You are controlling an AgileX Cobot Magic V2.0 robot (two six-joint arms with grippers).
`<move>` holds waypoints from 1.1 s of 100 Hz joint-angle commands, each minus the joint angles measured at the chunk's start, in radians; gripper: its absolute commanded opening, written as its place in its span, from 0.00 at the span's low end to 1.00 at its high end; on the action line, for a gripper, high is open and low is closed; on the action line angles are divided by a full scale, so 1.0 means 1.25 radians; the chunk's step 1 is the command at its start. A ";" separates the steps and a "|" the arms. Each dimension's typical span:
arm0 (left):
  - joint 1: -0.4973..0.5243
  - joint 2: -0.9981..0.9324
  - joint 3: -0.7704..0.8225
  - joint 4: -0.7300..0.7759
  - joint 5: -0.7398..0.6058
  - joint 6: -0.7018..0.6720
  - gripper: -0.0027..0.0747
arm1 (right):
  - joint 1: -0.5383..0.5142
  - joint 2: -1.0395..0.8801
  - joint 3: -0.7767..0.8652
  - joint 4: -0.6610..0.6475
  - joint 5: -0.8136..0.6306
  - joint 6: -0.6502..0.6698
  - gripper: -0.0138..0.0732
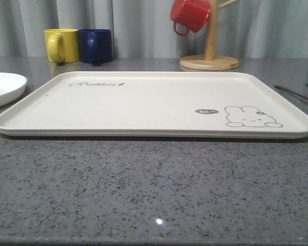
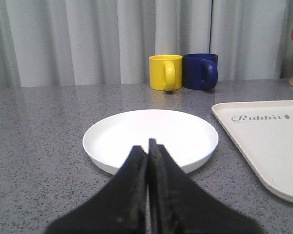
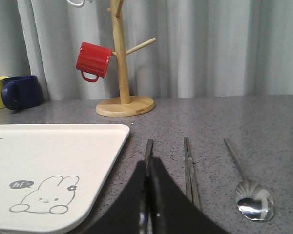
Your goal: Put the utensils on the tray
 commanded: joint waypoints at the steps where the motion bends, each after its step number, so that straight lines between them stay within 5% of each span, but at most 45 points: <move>1: 0.001 -0.026 0.033 -0.005 -0.065 -0.006 0.01 | -0.004 -0.018 -0.015 0.000 -0.065 -0.008 0.08; 58: 0.001 -0.013 -0.077 -0.060 -0.020 -0.006 0.01 | -0.004 -0.018 -0.015 0.000 -0.065 -0.008 0.08; 110: 0.001 0.351 -0.619 -0.060 0.477 -0.006 0.01 | -0.004 -0.018 -0.015 0.000 -0.065 -0.008 0.08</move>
